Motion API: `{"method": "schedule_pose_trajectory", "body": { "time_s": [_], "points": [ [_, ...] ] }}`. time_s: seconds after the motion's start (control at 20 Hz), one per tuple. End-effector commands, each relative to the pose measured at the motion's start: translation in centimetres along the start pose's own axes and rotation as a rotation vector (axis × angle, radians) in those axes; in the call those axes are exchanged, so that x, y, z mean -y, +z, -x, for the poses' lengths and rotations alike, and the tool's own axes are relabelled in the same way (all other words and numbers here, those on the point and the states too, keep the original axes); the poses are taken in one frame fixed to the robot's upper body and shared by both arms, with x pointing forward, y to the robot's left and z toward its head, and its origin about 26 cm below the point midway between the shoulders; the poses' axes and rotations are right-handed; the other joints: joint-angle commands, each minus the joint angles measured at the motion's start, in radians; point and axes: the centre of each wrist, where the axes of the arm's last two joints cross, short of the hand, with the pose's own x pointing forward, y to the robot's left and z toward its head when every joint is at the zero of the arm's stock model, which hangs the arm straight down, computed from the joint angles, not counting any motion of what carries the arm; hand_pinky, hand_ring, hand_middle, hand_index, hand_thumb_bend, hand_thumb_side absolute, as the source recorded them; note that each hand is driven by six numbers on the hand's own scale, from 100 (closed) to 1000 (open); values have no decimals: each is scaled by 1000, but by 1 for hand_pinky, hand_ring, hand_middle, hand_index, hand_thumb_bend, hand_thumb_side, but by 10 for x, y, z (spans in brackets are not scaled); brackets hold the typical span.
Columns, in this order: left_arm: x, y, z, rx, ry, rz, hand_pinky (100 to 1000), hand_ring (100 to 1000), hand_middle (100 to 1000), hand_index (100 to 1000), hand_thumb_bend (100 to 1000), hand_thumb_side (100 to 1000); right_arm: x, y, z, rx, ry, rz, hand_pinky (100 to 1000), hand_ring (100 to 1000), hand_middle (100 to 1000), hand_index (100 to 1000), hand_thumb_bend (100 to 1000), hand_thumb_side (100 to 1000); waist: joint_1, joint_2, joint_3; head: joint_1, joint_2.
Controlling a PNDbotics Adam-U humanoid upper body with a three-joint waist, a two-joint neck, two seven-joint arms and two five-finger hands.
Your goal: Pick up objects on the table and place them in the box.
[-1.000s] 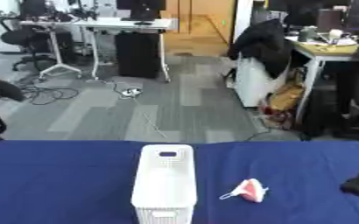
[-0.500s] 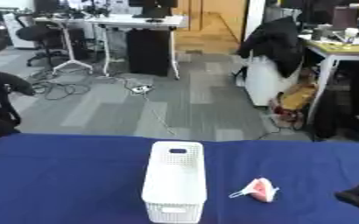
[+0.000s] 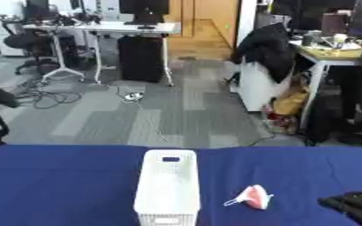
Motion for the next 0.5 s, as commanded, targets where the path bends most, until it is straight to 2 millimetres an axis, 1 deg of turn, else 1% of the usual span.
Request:
{"method": "schedule_pose_trajectory", "body": {
  "time_s": [0.05, 0.2, 0.3, 0.35, 0.5],
  "points": [
    [1, -10, -6, 36, 5, 13, 547, 596, 778, 852, 177, 1000, 0, -3, 3, -5, 12, -8, 869, 830, 828, 1000, 249, 1000, 3, -9, 4, 4, 5],
    [2, -11, -5, 37, 11, 15, 548, 596, 778, 852, 177, 1000, -7, -6, 2, -9, 3, -27, 866, 826, 824, 1000, 235, 1000, 3, -9, 9, 14, 13],
    [3, -12, -5, 39, 15, 17, 548, 596, 778, 852, 177, 1000, -10, -8, 0, 5, 1, -38, 859, 820, 818, 1000, 222, 1000, 3, -9, 12, 15, 15],
    [3, -12, -5, 40, 17, 17, 548, 597, 779, 852, 177, 1000, -11, -9, -1, 14, 1, -42, 850, 811, 809, 1000, 201, 1000, 2, -9, 13, 14, 15],
    [4, -12, -5, 41, 22, 20, 548, 597, 779, 852, 177, 1000, -13, -10, -5, 50, 2, -52, 842, 802, 798, 1000, 196, 1000, 1, -9, 15, 13, 16]
  ]
}}
